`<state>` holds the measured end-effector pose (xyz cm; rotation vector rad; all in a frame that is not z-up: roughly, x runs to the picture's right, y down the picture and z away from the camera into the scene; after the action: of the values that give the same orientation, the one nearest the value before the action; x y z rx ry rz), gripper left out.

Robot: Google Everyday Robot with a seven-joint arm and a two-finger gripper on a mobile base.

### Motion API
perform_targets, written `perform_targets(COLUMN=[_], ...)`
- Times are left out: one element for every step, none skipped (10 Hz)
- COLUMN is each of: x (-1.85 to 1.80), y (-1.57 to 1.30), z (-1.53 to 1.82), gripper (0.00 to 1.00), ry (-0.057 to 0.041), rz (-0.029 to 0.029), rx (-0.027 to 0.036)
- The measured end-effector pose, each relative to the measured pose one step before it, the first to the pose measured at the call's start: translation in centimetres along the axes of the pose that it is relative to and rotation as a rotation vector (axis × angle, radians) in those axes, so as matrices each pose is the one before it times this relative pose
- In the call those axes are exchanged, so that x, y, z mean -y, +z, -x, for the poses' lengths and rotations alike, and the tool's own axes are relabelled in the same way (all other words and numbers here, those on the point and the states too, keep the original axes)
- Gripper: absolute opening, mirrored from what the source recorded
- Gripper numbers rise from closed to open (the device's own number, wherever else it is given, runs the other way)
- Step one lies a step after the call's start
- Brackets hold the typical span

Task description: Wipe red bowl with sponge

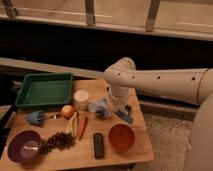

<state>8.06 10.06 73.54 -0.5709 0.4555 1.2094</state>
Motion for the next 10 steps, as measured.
perform_targets(x=[-0.214, -0.091, 0.385, 0.599, 0.622, 0.106, -0.052, -0.188, -0.272, -0.368], y=[-0.001, 0.161, 0.473, 0.397, 0.432, 0.309, 0.342, 0.319, 0.248, 0.137], z=[0.114, -0.118, -0.594, -0.772, -0.912, -0.477, -0.510, -0.601, -0.685, -0.642], gripper=[0.00, 0.00, 0.00, 0.00, 0.00, 0.00, 0.00, 0.00, 0.00, 0.00], ry=[-0.00368, 0.00242, 0.00743, 0.01026, 0.01098, 0.00272, -0.00117, -0.00617, -0.00628, -0.00943], rz=[0.00061, 0.00899, 0.00862, 0.00604, 0.00724, 0.00575, 0.00743, 0.01229, 0.00992, 0.00799], rx=[0.00035, -0.00755, -0.01639, -0.01500, -0.01720, -0.01251, -0.01385, -0.01651, -0.01228, -0.00996])
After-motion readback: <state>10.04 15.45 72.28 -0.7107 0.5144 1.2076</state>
